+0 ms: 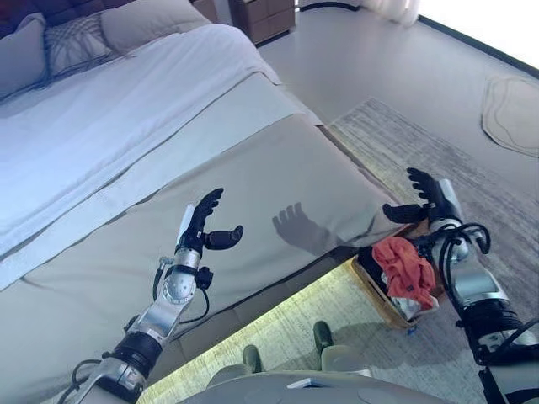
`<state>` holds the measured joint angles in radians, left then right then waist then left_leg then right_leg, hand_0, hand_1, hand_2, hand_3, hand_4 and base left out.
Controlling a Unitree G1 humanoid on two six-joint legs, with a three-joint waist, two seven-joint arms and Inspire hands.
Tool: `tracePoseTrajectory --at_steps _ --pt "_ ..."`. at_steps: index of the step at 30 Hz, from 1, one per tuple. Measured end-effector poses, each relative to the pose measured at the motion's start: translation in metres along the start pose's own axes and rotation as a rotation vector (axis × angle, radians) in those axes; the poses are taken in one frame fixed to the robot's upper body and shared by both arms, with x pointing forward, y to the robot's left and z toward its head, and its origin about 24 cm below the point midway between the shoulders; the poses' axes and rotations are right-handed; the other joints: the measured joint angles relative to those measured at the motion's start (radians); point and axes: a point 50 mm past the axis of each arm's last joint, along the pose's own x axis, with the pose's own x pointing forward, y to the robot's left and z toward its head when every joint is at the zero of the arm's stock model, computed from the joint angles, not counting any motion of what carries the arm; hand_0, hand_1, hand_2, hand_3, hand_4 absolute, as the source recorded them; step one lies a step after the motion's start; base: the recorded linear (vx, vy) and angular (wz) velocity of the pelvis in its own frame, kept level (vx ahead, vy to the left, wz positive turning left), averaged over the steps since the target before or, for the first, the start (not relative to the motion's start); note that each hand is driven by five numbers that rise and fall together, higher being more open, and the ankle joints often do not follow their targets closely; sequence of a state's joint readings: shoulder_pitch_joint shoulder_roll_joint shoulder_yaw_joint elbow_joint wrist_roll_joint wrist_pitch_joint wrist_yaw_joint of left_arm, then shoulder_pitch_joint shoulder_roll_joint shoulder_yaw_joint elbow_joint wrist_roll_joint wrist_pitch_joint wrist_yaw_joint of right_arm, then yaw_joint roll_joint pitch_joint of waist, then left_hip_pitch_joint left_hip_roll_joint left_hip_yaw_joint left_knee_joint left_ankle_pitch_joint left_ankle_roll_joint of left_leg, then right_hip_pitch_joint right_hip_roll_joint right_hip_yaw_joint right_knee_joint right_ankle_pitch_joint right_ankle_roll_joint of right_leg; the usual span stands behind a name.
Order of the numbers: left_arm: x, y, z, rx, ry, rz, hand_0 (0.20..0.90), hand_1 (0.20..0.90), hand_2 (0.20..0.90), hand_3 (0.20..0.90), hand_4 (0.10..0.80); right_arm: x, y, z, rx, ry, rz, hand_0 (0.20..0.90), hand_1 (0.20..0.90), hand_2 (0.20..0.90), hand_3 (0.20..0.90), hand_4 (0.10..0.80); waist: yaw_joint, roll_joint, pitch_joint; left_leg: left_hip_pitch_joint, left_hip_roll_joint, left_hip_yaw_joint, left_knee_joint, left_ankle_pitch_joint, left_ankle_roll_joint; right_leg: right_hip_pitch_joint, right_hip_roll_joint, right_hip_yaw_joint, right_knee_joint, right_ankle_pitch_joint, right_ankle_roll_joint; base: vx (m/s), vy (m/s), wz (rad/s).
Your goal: Pick up the clothes from the bed and place them into the basket
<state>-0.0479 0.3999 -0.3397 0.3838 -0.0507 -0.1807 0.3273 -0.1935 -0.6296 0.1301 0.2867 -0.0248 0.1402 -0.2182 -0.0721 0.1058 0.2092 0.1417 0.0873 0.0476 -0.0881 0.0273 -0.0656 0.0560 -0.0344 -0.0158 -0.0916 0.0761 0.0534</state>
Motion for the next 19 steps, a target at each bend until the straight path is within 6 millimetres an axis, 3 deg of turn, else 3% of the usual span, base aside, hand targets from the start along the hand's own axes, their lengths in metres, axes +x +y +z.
tracePoseTrajectory --at_steps 4,7,12,19 --pt "-0.011 0.012 -0.014 0.044 0.042 0.054 0.900 0.900 0.900 0.900 0.800 -0.011 0.012 0.019 -0.129 -0.155 0.040 0.900 0.900 0.900 0.900 0.800 0.056 -0.017 -0.005 -0.016 -0.003 -0.026 0.000 0.003 0.002 -0.001 -0.005 -0.025 0.000 -0.001 0.000 0.016 0.025 0.23" --pt "-0.015 0.018 -0.020 0.058 0.060 0.072 0.900 0.900 0.900 0.900 0.800 -0.013 0.010 0.029 -0.173 -0.213 0.032 0.900 0.900 0.900 0.900 0.800 0.083 -0.038 -0.021 -0.033 -0.009 -0.057 0.000 0.010 0.005 -0.002 -0.012 -0.055 0.000 -0.001 0.000 0.007 0.024 0.26" --pt "-0.022 0.022 -0.029 0.074 0.092 0.073 0.900 0.900 0.900 0.900 0.800 -0.017 0.012 0.032 -0.174 -0.242 0.041 0.900 0.900 0.900 0.900 0.800 0.121 -0.087 -0.052 -0.060 -0.015 -0.088 0.000 0.024 0.004 -0.013 -0.019 -0.087 0.000 -0.002 0.001 0.013 0.008 0.23" --pt "-0.033 0.019 -0.039 0.075 0.134 0.029 0.900 0.900 0.900 0.900 0.800 -0.030 0.036 0.020 -0.187 -0.223 0.135 0.900 0.900 0.900 0.900 0.800 0.149 -0.092 -0.056 -0.069 -0.026 -0.132 -0.001 0.032 0.008 0.005 -0.031 -0.132 -0.001 -0.005 0.005 0.017 0.011 0.21"
